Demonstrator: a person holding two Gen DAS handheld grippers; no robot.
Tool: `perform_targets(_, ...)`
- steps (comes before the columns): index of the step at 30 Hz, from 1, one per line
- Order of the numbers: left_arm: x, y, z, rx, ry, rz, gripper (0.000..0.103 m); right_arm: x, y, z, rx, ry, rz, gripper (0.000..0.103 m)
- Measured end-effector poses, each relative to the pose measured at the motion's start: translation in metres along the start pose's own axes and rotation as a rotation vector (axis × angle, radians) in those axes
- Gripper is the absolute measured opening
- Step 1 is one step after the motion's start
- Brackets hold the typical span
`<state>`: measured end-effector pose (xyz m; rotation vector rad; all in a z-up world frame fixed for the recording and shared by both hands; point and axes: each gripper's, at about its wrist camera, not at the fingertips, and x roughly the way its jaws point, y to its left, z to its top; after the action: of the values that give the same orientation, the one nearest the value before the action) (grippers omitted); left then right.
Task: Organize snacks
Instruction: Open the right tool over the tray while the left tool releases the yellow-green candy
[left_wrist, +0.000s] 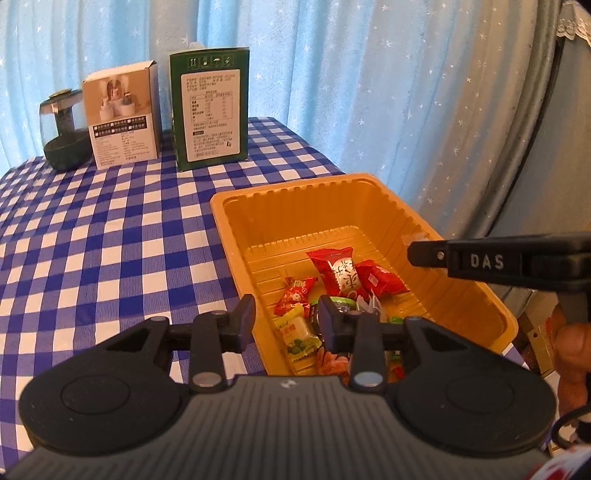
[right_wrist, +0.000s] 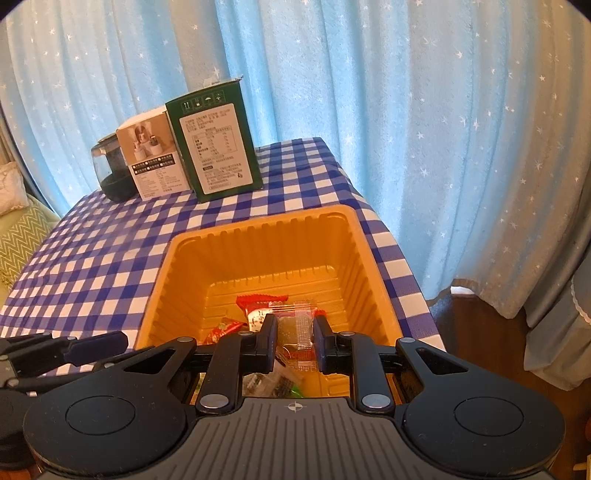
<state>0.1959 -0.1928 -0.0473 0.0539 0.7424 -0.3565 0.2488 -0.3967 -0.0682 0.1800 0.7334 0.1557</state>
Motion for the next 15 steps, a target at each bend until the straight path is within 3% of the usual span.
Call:
perform_targets(6, -0.001, 0.001, 0.001, -0.011, 0.001, -0.005, 0.033, 0.006, 0.0, 0.005, 0.033, 0.014, 0.055, 0.021)
perform_targets(9, -0.002, 0.002, 0.001, -0.009, 0.003, -0.004, 0.04, 0.004, -0.001, 0.005, 0.044, 0.006, 0.044, 0.023)
perform_targets(13, -0.005, 0.002, 0.0, -0.013, 0.001, -0.005, 0.047, -0.004, -0.007, 0.002, 0.074, -0.011, 0.034, 0.038)
perform_targets(15, -0.007, 0.002, -0.001, -0.014, 0.003, -0.01, 0.049, -0.01, -0.009, 0.001, 0.084, -0.018, 0.027, 0.039)
